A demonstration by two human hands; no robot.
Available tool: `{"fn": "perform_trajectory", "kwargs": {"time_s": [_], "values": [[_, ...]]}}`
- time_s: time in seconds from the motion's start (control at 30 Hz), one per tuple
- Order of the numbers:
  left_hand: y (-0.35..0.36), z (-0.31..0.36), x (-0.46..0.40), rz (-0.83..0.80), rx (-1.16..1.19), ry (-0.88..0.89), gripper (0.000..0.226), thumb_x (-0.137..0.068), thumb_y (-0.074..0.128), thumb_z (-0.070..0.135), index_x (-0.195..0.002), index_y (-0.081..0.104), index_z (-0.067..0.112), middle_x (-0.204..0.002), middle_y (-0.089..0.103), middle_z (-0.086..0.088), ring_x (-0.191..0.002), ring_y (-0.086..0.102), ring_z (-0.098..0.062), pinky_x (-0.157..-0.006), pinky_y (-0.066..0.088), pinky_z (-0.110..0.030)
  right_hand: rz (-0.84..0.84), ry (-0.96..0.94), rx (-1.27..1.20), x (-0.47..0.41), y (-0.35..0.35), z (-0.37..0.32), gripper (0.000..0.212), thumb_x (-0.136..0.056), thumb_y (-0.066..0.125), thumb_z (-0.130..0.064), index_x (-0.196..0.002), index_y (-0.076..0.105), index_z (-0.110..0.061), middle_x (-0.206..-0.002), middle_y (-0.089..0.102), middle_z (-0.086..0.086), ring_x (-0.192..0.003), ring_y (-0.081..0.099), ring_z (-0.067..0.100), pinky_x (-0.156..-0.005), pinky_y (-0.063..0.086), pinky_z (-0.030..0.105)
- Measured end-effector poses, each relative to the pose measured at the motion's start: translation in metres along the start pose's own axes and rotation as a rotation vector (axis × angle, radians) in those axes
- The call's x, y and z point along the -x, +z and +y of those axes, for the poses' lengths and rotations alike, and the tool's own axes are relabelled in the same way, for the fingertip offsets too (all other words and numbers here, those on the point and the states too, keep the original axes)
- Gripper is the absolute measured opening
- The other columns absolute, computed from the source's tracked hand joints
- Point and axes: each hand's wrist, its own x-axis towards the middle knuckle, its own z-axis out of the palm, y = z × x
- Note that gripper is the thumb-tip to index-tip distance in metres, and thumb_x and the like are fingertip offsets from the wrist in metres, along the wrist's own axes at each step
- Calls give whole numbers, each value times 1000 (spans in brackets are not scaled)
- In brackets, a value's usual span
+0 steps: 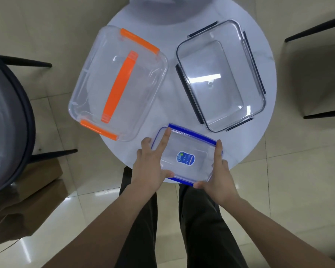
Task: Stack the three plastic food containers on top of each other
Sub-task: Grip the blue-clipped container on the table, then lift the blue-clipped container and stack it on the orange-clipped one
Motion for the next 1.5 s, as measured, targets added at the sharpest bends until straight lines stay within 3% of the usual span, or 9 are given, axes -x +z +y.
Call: {"fn": "perform_trajectory", "kwargs": {"time_s": [0.17, 0.33, 0.47, 0.57, 0.7, 0.9, 1.1, 1.37, 1.5], "values": [[0, -6, 22, 67, 97, 60, 108, -86, 73, 46, -149, -15, 54, -145, 30, -6, -123, 49, -17, -78, 60, -32, -11, -31, -177, 28, -8, 0, 136, -61, 97, -24, -149, -1, -58, -125, 44, -21, -112, 52, -4, -56, 48, 1], [-17, -2, 50, 201, 368, -79, 87, -91, 51, 57, -159, 4, 29, -132, 49, 1, -106, 57, -8, -71, 56, -23, -41, -110, -203, 55, -32, -3, 125, -69, 92, -22, -141, 2, -71, -119, 37, -57, -120, 49, -14, -67, 50, 1], [-31, 0, 63, 190, 492, -116, 66, -85, 54, 59, -139, 47, 21, -126, 56, 5, -102, 63, -8, -71, 53, -14, 28, -146, -177, 70, -49, -11, 107, -76, 78, -42, -146, 2, -67, -131, 39, -43, -121, 54, 0, -72, 54, 6], [-47, 5, 67, 206, 602, -150, 55, -77, 56, 64, -119, 51, 29, -109, 59, 18, -92, 64, 6, -59, 52, -6, 84, -161, -231, 78, -59, -23, 97, -79, 73, -43, -144, 7, -69, -128, 42, -47, -117, 55, -6, -70, 54, 7], [-69, 6, 68, 218, 781, -171, 50, -67, 60, 69, -102, 54, 34, -97, 66, 24, -90, 65, 14, -62, 54, -5, 207, -196, -290, 81, -65, -33, 82, -82, 71, -36, -153, 30, -34, -119, 53, -41, -109, 61, -5, -67, 56, 9], [-85, 1, 67, 152, 1092, -167, 49, -68, 73, 55, -105, 62, 25, -109, 75, 10, -102, 74, -14, -74, 65, -32, 300, -213, -364, 78, -73, -65, 61, -82, 66, -42, -135, 55, -15, -120, 67, 0, -106, 69, 15, -71, 62, 21], [-93, -6, 73, 101, 1168, -173, 49, -69, 75, 49, -108, 65, 22, -108, 77, 7, -102, 75, -16, -76, 64, -33, 308, -207, -478, 68, -80, -100, 56, -87, 65, -35, -140, 53, -21, -127, 67, 1, -116, 67, 20, -79, 65, 41], [-104, -19, 76, 99, 1315, -188, 42, -75, 74, 35, -111, 63, 18, -113, 77, 3, -107, 74, -20, -74, 64, -33, 330, -209, -583, 59, -72, -133, 50, -89, 68, -29, -138, 56, -22, -122, 68, -14, -115, 67, 9, -71, 59, 17], [-112, -25, 74, 89, 1373, -189, 39, -78, 73, 27, -114, 63, 16, -113, 77, 3, -108, 73, -20, -73, 64, -32, 269, -139, -730, 56, -62, -149, 59, -80, 71, -40, -134, 60, -20, -124, 71, -1, -115, 69, 20, -87, 61, 31]]}}
